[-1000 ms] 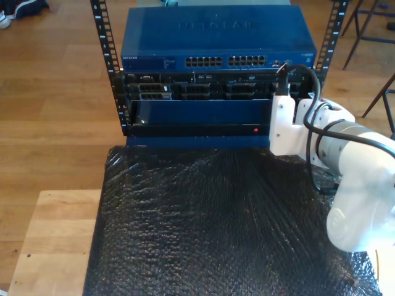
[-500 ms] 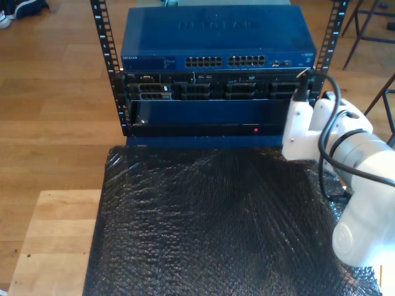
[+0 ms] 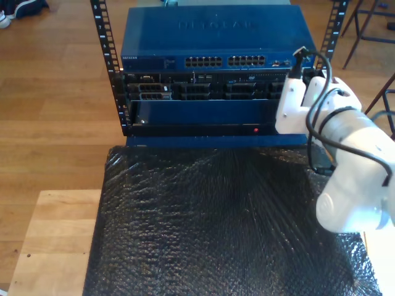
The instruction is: Grab the cable and plug it in
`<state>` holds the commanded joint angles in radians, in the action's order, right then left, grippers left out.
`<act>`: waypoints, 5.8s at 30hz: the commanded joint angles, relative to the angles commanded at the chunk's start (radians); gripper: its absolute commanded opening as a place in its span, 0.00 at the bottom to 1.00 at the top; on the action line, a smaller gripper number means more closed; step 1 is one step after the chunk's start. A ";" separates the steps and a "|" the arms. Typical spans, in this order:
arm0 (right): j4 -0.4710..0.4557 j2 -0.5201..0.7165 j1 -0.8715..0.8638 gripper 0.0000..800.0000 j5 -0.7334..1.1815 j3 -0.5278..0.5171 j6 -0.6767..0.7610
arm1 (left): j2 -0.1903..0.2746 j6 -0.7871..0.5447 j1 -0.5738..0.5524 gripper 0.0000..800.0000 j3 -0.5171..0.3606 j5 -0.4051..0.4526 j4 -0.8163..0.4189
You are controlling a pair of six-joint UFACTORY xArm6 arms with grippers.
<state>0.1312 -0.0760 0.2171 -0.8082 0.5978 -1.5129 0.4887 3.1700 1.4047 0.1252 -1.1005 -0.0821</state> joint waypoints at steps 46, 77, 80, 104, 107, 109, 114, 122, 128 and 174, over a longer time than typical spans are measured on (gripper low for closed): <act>0.204 -0.376 0.135 0.00 -0.597 0.123 -0.018 | 0.000 0.000 0.000 1.00 0.000 0.000 0.000; 0.328 -0.559 0.201 0.00 -0.623 0.381 -0.133 | 0.000 0.000 0.000 1.00 0.000 0.000 0.000; 0.328 -0.568 0.207 0.00 -0.621 0.397 -0.133 | 0.000 0.000 0.000 1.00 0.000 0.000 0.000; 0.328 -0.609 0.209 0.00 -0.571 0.474 -0.132 | 0.000 0.000 0.000 1.00 -0.002 0.000 0.000; 0.328 -0.612 0.209 0.00 -0.559 0.479 -0.132 | 0.000 0.000 0.000 1.00 0.000 0.000 0.000; 0.328 -0.615 0.209 0.00 -0.554 0.483 -0.132 | 0.000 0.000 0.000 1.00 0.000 0.000 0.000; 0.328 -0.624 0.207 0.00 -0.546 0.499 -0.132 | 0.000 0.000 0.000 1.00 0.000 0.000 0.000; 0.330 -0.626 0.209 0.00 -0.528 0.505 -0.130 | 0.000 0.000 0.000 1.00 0.000 0.000 0.000; 0.347 -0.635 0.207 0.00 -0.529 0.516 -0.133 | 0.000 0.000 0.000 1.00 0.000 0.000 0.000; 0.404 -0.660 0.229 0.00 -0.529 0.562 -0.216 | 0.000 0.000 0.000 1.00 0.000 0.000 0.000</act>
<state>0.5347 -0.7357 0.4457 -1.3376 1.1594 -1.7292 0.4887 3.1700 1.4047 0.1252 -1.1005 -0.0821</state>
